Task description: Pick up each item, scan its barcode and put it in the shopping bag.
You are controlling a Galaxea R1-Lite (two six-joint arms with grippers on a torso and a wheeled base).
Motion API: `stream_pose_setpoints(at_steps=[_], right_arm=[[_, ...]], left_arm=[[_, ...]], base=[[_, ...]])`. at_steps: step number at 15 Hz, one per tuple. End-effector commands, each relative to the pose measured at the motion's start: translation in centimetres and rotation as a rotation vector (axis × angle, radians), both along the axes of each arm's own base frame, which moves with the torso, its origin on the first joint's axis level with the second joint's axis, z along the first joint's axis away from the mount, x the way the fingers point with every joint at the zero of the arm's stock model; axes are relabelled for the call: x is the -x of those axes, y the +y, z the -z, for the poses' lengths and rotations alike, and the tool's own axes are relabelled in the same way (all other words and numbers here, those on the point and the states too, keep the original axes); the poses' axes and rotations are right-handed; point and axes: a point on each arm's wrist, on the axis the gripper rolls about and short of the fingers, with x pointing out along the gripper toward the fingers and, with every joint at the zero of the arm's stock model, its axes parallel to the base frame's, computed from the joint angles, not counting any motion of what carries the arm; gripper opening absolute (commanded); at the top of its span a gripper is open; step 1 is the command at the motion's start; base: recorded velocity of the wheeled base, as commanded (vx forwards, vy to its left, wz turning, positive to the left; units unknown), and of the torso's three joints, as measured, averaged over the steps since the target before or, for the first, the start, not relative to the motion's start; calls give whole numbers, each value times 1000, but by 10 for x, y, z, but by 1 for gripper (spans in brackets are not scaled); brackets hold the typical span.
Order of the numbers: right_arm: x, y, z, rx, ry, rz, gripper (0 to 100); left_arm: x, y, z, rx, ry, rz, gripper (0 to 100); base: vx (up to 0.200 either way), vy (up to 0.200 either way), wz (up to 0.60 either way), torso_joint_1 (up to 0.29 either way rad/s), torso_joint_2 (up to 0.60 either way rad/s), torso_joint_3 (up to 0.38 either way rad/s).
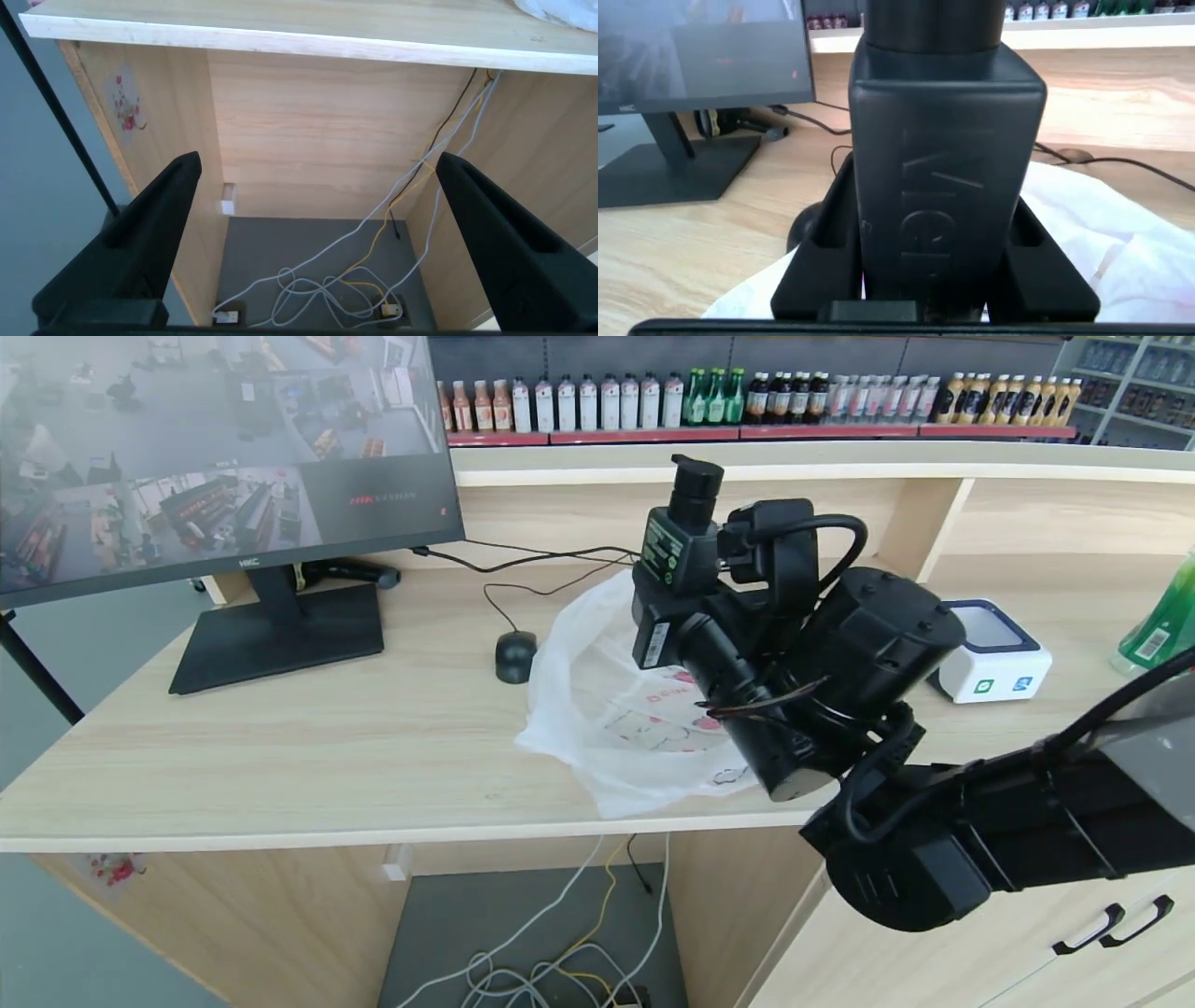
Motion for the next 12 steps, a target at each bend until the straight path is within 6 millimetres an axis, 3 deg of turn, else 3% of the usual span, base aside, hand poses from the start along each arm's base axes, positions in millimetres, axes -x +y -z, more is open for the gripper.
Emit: stream_pose_setpoints(at_steps=[1, 12], right_arm=[[-8, 14, 21, 26, 36, 10, 0], [-24, 30, 42, 8, 64, 42, 0]], left_arm=[[0, 0, 0, 0, 0, 1, 100], [0, 0, 0, 0, 0, 1, 100]], base=[[0, 0, 0, 0, 0, 0], [0, 0, 0, 0, 0, 0]])
